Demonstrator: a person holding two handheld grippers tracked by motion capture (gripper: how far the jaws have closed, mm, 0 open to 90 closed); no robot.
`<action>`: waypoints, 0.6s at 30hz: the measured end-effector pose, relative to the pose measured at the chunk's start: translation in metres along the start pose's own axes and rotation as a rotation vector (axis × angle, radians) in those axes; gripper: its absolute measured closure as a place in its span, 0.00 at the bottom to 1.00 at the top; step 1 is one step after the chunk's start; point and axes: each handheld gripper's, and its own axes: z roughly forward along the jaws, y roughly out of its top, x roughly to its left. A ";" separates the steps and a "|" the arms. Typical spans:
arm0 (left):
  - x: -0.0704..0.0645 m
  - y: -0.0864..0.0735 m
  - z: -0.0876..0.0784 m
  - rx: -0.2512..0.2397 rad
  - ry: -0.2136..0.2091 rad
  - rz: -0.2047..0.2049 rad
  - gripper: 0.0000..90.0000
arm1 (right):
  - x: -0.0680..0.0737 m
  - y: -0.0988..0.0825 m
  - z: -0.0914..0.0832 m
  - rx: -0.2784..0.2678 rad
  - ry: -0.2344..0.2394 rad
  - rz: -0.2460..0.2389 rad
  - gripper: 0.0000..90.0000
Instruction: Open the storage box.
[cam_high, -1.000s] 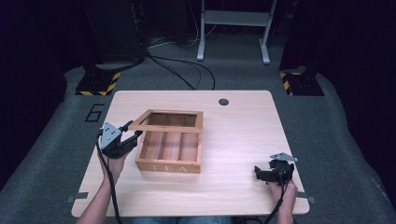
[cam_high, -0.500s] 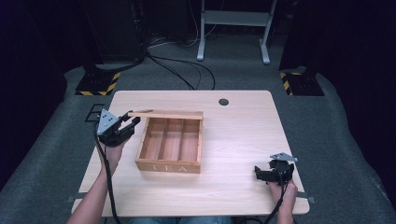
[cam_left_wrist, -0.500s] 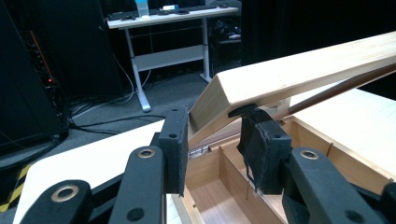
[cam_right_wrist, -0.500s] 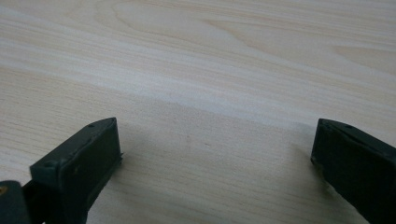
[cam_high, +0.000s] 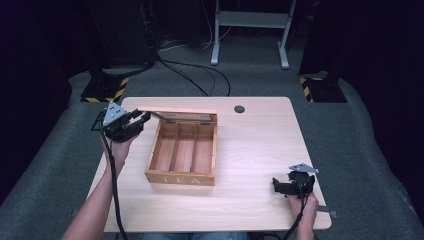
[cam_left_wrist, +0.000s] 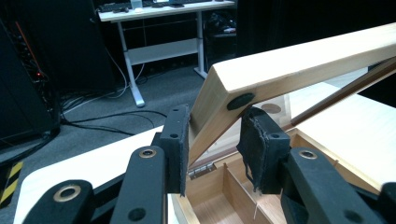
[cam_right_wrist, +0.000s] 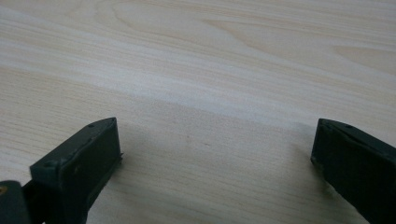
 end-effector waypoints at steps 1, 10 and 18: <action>0.001 0.001 0.001 0.000 0.001 0.000 0.70 | 0.000 0.000 0.000 0.000 0.000 -0.001 0.01; 0.006 0.011 0.009 0.010 0.001 0.005 0.71 | 0.000 0.000 0.000 0.000 0.000 -0.001 0.01; 0.007 0.013 0.009 0.018 -0.001 0.013 0.71 | 0.000 0.000 0.000 0.000 0.000 0.000 0.01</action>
